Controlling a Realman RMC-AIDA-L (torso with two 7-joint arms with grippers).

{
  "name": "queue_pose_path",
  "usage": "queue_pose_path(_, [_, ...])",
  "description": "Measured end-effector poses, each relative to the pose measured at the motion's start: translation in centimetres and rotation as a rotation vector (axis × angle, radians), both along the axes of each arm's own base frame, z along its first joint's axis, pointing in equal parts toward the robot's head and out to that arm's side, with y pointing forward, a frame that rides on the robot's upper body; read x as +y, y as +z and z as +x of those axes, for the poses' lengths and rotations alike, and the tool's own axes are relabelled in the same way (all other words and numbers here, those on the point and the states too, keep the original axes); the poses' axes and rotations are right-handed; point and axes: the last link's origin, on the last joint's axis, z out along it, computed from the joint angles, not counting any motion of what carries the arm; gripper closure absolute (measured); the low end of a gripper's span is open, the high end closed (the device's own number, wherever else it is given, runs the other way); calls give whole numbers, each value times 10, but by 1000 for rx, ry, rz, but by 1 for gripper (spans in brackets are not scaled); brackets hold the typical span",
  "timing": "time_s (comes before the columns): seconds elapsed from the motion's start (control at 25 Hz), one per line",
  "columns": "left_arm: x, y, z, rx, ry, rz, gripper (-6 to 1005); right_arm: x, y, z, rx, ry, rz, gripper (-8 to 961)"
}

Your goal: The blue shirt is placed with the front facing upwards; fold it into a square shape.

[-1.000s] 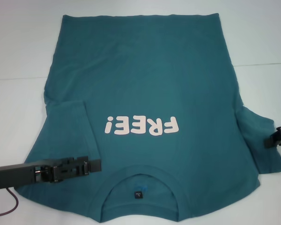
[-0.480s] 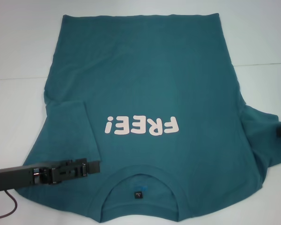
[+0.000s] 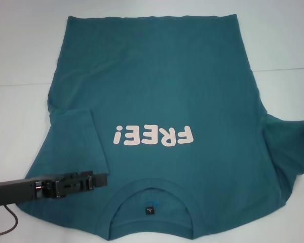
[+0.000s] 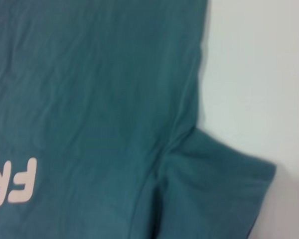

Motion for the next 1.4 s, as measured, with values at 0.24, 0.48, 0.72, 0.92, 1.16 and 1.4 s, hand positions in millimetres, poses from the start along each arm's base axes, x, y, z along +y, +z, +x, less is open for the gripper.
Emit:
queue_pose_path(0.24, [0, 0, 0, -1, 2, -1, 234, 5, 14, -2, -26, -33, 37, 935])
queue_pose_path(0.48, [1, 0, -1, 2, 15, 4, 234, 9, 7, -17, 0, -2, 8, 934])
queue_pose_path(0.72, [2, 0, -1, 4, 19, 7, 234, 13, -23, -46, 71, 68, -80, 934])
queue_pose_path(0.92, [3, 0, -2, 7, 31, 12, 233, 16, -53, -70, 65, 126, -168, 933])
queue_pose_path(1.16, [5, 1, -4, 10, 51, 17, 233, 27, -70, -91, 27, 191, -182, 933])
queue_pose_path(1.4, [6, 1, -4, 12, 58, 20, 234, 32, -81, -95, -1, 202, -187, 933])
